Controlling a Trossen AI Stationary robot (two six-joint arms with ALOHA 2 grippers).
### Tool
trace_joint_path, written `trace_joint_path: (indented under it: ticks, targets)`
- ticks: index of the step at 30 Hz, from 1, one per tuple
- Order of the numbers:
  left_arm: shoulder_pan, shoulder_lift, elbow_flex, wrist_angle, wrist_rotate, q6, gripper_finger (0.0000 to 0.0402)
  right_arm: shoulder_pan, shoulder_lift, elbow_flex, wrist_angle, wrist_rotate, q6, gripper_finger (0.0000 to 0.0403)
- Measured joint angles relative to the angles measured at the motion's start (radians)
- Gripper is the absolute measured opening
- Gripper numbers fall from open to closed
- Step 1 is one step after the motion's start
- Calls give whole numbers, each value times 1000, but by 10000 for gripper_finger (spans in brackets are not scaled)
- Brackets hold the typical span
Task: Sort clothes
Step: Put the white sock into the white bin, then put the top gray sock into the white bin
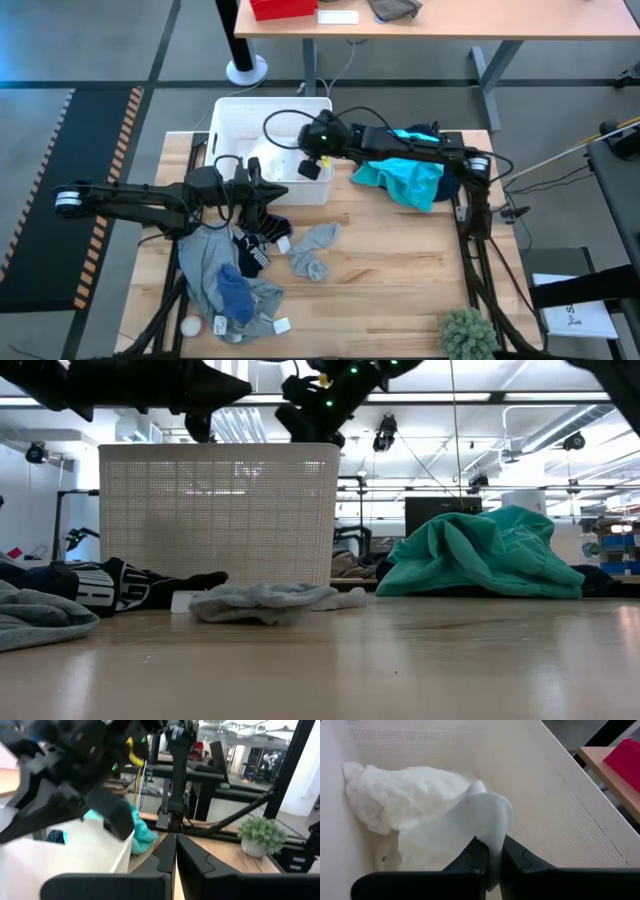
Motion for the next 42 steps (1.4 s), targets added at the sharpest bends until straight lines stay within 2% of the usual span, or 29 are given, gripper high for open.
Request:
trace_joint_path:
  ticks: [5,11,14,17,21,29,35,37,39,42]
  targets:
    - [-1,0,0,9,0,10,0,-22,121,208,-153,-10,40,3]
    - [-12,-1,0,60,10,19,0,-73,279,458,-349,-203,130,3]
    - [-23,-8,0,81,34,52,0,-92,342,536,-426,-255,174,5]
    - [-30,-17,10,80,35,86,0,-105,347,521,-441,-259,195,21]
    - [-29,-38,16,50,30,107,0,-109,348,522,-461,-259,179,67]
    - [-29,-66,47,-146,-123,91,0,-104,274,522,-462,-256,154,181]
    - [-20,-61,126,-302,-168,96,0,-101,182,522,-479,-251,116,243]
    - [-15,-61,157,-387,-181,96,0,-96,138,522,-515,-255,96,250]
    - [-10,-58,196,-472,-191,96,0,-81,100,522,-576,-254,67,239]
    - [-10,-54,246,-590,-215,98,0,-41,47,522,-633,-250,13,183]
